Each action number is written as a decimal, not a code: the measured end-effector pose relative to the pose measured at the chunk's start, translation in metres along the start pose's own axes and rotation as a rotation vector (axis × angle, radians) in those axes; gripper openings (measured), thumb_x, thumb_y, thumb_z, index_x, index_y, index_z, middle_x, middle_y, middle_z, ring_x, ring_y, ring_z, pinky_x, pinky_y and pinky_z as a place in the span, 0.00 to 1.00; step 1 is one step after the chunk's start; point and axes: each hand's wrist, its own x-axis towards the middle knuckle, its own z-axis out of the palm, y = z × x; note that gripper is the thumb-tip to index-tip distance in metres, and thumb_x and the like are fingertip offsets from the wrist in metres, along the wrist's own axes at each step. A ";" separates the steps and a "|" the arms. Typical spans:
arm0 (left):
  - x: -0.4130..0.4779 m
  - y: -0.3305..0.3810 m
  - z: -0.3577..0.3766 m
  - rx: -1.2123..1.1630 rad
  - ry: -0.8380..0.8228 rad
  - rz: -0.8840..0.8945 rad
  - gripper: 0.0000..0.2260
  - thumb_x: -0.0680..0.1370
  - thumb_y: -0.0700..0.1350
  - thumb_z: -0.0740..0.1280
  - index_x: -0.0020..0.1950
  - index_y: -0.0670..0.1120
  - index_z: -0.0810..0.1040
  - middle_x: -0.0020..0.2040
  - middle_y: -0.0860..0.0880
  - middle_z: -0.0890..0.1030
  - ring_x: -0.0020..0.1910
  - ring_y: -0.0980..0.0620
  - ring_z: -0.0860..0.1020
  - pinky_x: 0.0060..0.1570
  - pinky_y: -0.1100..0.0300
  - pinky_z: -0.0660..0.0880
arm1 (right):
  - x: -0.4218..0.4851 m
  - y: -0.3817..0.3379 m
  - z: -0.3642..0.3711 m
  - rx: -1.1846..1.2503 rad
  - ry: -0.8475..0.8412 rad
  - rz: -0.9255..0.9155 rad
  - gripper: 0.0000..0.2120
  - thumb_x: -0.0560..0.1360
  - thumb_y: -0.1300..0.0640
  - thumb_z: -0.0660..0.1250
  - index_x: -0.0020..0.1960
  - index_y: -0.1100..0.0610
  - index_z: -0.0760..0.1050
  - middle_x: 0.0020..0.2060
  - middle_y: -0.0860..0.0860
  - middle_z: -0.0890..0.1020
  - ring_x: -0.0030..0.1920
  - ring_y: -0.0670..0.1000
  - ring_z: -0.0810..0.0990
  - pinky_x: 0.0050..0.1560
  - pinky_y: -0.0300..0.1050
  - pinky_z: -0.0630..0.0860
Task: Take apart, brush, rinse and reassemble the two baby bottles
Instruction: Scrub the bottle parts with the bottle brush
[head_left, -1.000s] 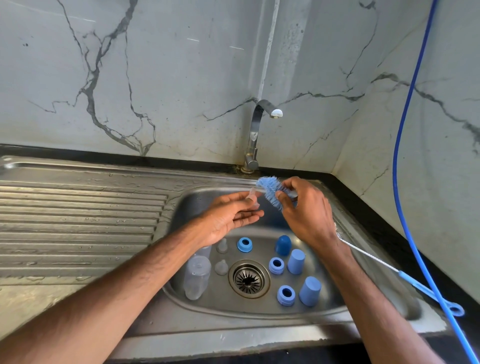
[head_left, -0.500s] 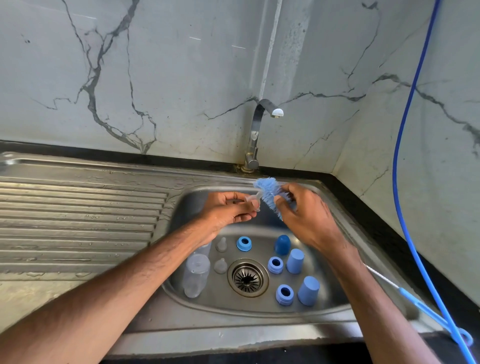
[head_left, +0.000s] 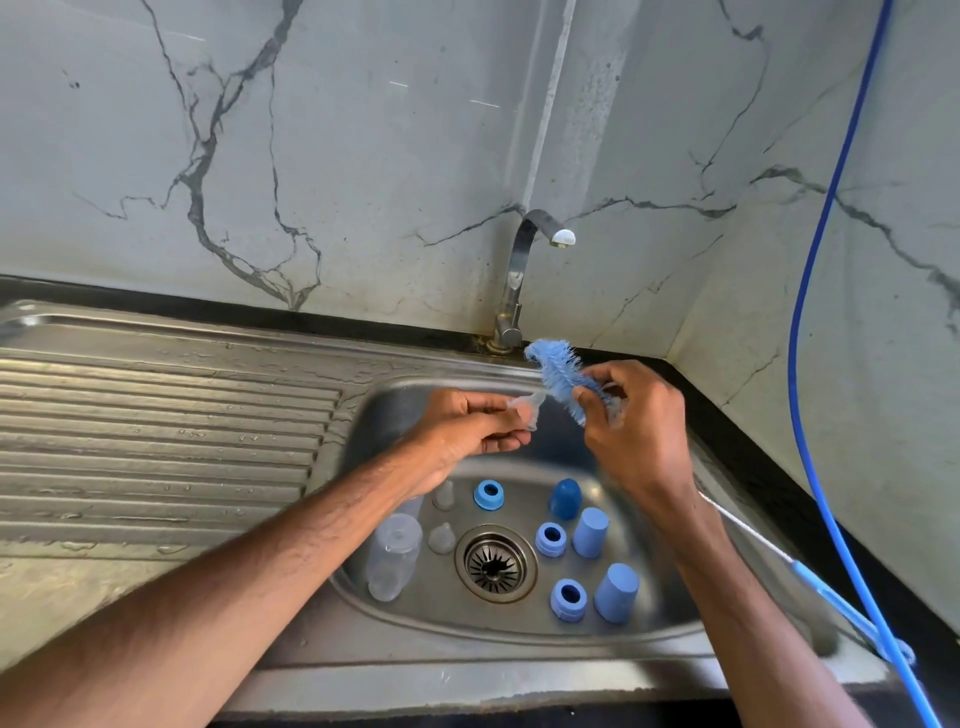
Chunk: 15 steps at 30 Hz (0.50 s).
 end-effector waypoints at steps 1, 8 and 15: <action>0.000 0.000 -0.002 -0.017 0.020 -0.009 0.11 0.75 0.37 0.75 0.57 0.37 0.84 0.50 0.39 0.87 0.44 0.49 0.87 0.46 0.62 0.83 | -0.003 -0.003 0.002 0.026 -0.034 -0.043 0.07 0.75 0.57 0.75 0.53 0.51 0.84 0.46 0.42 0.84 0.44 0.42 0.81 0.44 0.32 0.76; 0.000 -0.002 0.004 0.074 -0.028 0.073 0.11 0.75 0.35 0.75 0.57 0.38 0.84 0.50 0.40 0.87 0.47 0.47 0.87 0.48 0.61 0.83 | 0.001 0.002 0.011 -0.009 -0.071 0.085 0.06 0.76 0.57 0.75 0.53 0.54 0.84 0.46 0.46 0.85 0.43 0.44 0.81 0.43 0.42 0.78; -0.001 -0.009 0.005 0.548 0.253 0.412 0.08 0.71 0.41 0.81 0.49 0.42 0.88 0.41 0.48 0.88 0.40 0.55 0.85 0.42 0.53 0.82 | -0.009 -0.008 0.024 0.064 -0.147 0.070 0.06 0.75 0.53 0.76 0.52 0.49 0.83 0.44 0.39 0.83 0.42 0.39 0.82 0.42 0.34 0.78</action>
